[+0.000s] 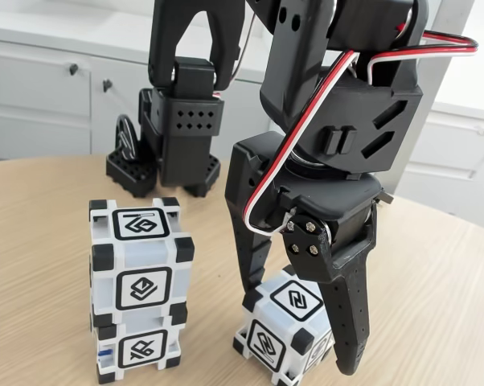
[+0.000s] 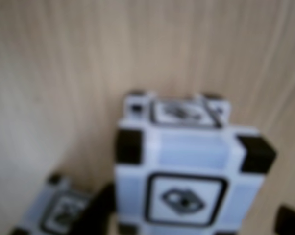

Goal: Stack cubes from left to right.

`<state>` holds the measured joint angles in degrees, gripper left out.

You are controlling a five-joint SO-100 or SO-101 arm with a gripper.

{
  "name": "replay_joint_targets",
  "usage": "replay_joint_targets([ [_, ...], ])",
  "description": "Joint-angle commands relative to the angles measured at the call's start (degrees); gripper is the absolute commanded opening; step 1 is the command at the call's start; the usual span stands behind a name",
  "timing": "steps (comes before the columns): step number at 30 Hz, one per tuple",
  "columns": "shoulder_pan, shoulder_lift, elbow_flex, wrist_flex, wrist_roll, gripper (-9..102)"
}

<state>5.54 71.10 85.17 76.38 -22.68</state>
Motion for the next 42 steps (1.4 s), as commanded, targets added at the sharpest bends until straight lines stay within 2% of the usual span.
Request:
replay_joint_targets([
  [1,0.18,-1.67,-1.49,-0.53,0.00,33],
  [7,0.18,-3.96,-1.49,-0.53,0.18,30],
  [17,0.26,-3.16,-1.58,-0.44,1.23,18],
  [24,0.35,-1.14,-1.58,0.09,2.29,15],
  [39,1.32,29.18,-1.49,0.88,7.56,14],
  [42,1.32,33.31,-1.49,3.96,7.73,14],
])
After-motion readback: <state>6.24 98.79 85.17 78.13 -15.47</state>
